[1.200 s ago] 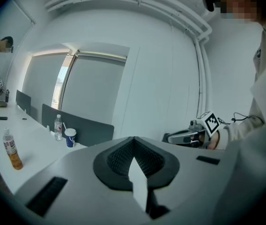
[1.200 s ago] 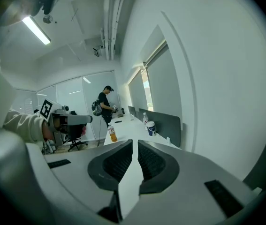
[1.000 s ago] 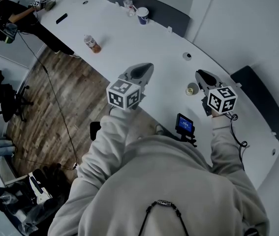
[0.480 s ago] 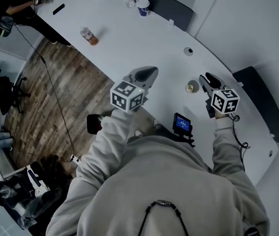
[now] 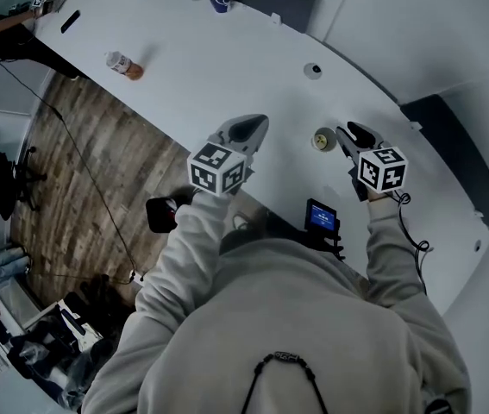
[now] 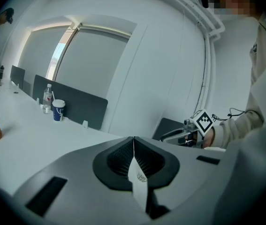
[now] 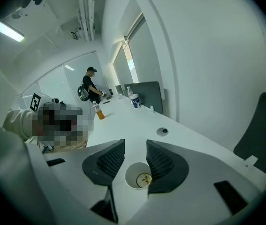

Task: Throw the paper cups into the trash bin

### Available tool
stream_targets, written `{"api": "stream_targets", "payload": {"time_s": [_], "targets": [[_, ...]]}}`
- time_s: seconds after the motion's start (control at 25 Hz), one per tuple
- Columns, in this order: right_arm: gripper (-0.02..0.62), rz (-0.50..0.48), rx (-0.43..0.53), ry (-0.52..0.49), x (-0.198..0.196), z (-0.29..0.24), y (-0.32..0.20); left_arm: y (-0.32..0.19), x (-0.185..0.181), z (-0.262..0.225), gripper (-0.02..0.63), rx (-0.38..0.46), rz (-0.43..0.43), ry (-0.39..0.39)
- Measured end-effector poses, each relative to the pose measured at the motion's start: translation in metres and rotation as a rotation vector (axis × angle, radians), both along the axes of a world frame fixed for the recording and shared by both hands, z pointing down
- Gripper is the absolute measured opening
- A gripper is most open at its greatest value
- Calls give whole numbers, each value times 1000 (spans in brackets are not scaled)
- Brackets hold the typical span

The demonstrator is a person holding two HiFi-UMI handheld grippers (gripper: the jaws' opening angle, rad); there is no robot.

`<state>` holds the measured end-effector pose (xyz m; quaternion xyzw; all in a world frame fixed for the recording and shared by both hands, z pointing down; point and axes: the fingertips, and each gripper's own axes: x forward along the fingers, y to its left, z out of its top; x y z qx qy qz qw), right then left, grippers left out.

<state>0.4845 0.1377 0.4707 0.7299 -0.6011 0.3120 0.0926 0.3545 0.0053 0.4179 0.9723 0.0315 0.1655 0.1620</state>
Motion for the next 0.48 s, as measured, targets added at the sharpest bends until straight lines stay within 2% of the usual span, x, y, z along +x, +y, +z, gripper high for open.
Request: {"api": "stream_targets", "payload": {"time_s": [0.48], "targets": [[123, 40, -82, -76, 0, 47, 29, 44, 51, 39, 5, -41, 111, -45]]}}
